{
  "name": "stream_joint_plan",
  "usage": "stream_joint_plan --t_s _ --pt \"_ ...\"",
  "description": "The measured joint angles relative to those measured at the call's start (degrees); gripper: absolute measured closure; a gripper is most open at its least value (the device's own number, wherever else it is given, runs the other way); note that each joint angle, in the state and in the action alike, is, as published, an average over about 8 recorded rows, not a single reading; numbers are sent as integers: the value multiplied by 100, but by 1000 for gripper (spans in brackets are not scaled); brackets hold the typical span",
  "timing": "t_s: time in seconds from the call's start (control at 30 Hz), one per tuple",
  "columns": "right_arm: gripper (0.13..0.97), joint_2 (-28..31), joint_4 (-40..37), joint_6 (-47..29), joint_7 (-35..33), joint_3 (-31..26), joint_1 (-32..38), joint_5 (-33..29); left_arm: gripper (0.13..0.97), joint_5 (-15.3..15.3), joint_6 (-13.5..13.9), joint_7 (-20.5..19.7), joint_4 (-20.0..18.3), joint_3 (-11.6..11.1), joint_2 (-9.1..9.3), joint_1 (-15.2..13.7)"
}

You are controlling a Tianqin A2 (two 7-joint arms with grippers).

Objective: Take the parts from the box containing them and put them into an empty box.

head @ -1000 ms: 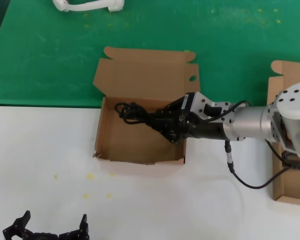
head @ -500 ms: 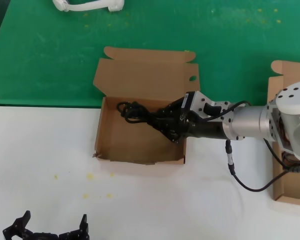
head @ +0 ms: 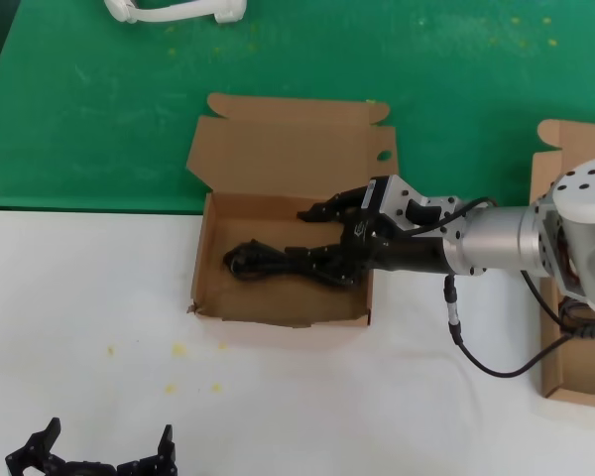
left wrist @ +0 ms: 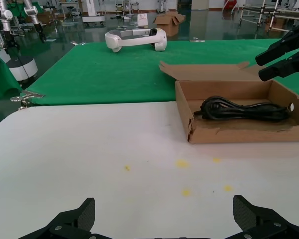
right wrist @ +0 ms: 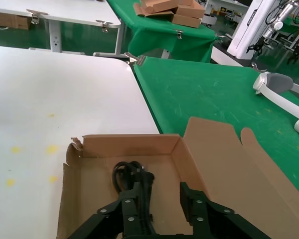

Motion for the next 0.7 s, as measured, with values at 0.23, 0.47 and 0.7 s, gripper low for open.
stream_joint_plan --t_s 0.23,0.47,0.7 --pt "738 360 1097 -101 686 -56 -406 -123 132 0 0 0 0 0 0 0" --pt "620 1181 2845 -163 1699 124 -1046 -78 132 0 0 0 0 0 0 0" --pt "477 2126 4528 4 2736 694 -1922 279 132 0 0 0 0 0 0 0"
